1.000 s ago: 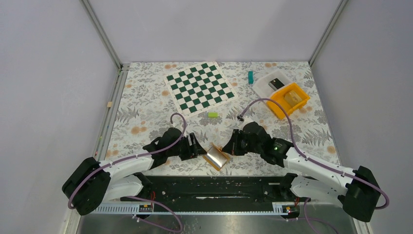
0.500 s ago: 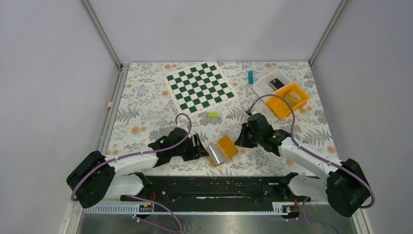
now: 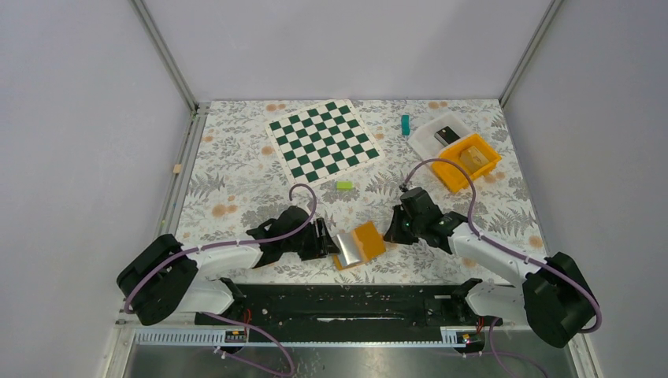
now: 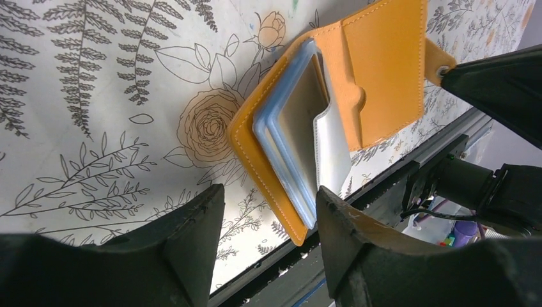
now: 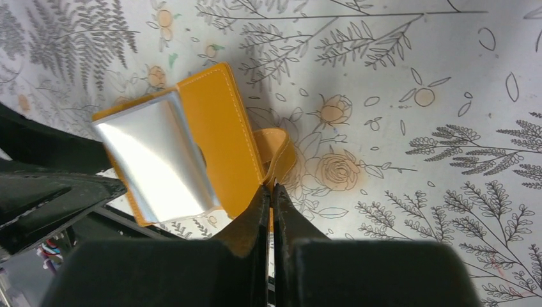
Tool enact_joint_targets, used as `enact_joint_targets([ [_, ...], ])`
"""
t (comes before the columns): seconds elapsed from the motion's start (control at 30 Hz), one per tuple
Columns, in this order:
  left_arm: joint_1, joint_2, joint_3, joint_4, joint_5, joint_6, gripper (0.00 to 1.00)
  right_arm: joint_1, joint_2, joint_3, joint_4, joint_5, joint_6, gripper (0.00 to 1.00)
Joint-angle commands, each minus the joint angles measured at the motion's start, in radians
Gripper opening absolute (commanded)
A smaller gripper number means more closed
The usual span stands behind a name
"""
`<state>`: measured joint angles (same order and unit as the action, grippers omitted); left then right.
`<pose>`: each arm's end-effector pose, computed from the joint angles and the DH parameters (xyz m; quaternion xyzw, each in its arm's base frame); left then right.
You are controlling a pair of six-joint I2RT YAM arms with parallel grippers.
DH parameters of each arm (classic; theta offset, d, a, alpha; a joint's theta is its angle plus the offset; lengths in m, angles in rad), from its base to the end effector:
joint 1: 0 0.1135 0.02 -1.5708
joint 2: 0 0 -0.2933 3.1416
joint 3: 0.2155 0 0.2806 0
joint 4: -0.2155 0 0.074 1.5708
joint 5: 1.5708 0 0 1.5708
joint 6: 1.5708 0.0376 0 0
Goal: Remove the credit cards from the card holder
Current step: Open the card holder at the center of the board.
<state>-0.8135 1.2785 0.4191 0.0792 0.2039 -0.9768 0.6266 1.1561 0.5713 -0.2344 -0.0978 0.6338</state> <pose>0.1584 -0.1787 0.1480 -0.0358 0.9182 -0.3577 0.1663 0.1919 0.1435 0.1992 -0.0146 0.9292 0.2528 0.2694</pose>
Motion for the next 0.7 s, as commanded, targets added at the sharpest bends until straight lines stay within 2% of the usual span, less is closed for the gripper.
enact_joint_targets([
  [0.0,-0.005,-0.033,0.028,0.055,-0.019,0.010,0.54,-0.016,0.039,-0.020,0.010,-0.003,0.020,0.00],
  [0.4,-0.005,-0.014,0.057,0.064,-0.026,0.044,0.49,-0.017,0.040,-0.062,0.054,-0.047,0.024,0.00],
  [0.5,-0.005,0.015,0.069,0.075,-0.005,0.044,0.45,-0.018,0.038,-0.071,0.053,-0.040,0.025,0.00],
  [0.67,-0.005,0.025,0.062,0.107,0.011,0.032,0.43,-0.017,0.054,-0.073,0.035,-0.016,0.031,0.00],
])
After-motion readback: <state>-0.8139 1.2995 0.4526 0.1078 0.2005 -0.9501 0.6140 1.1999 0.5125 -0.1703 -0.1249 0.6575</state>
